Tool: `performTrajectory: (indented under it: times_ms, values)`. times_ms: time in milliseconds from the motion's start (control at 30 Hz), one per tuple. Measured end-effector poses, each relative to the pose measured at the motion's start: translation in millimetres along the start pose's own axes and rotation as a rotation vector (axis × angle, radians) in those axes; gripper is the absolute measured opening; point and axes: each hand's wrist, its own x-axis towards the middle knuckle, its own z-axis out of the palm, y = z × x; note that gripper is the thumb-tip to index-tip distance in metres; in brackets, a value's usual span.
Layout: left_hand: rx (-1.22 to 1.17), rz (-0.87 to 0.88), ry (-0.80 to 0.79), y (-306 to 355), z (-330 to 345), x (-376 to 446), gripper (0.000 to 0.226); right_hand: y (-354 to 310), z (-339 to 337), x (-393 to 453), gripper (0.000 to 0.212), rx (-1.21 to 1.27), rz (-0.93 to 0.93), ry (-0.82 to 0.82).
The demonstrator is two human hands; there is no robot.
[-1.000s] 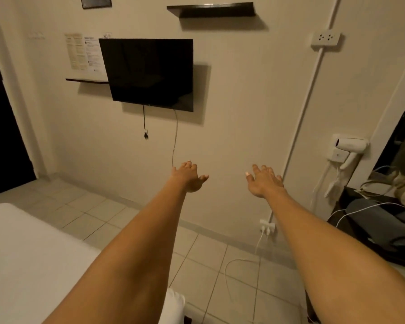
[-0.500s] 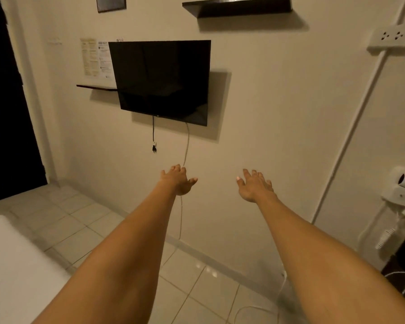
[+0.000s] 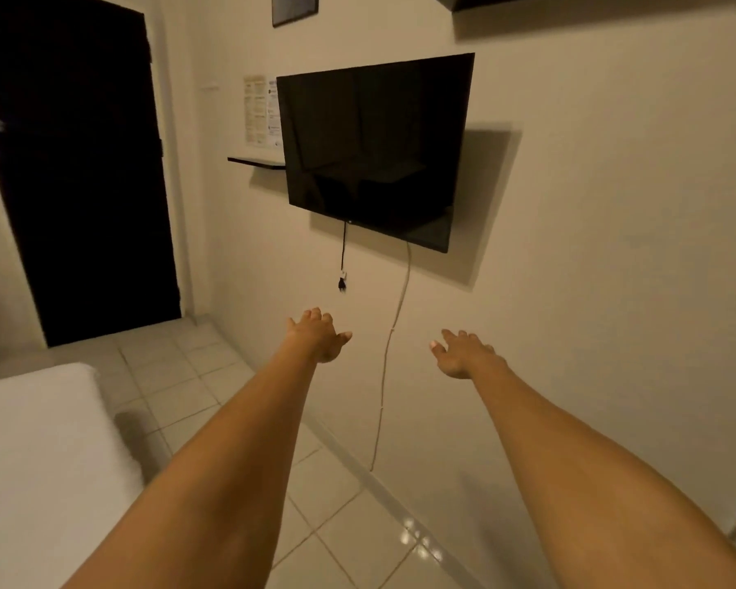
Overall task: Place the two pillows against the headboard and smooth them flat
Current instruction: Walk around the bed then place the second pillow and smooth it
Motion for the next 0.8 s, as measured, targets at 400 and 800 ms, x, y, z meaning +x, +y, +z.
performTrajectory:
  times_ms: [400, 800]
  values:
    - [-0.045, -0.354, -0.007, -56.7, 8.8, 60.4, 0.073, -86.0, -5.8, 142.2, 0.062, -0.056, -0.348, -0.032]
    - [-0.046, -0.498, 0.055, -193.0, -12.5, 181.9, 0.071, -240.7, -6.7, 293.3, 0.063, -0.040, -0.502, -0.035]
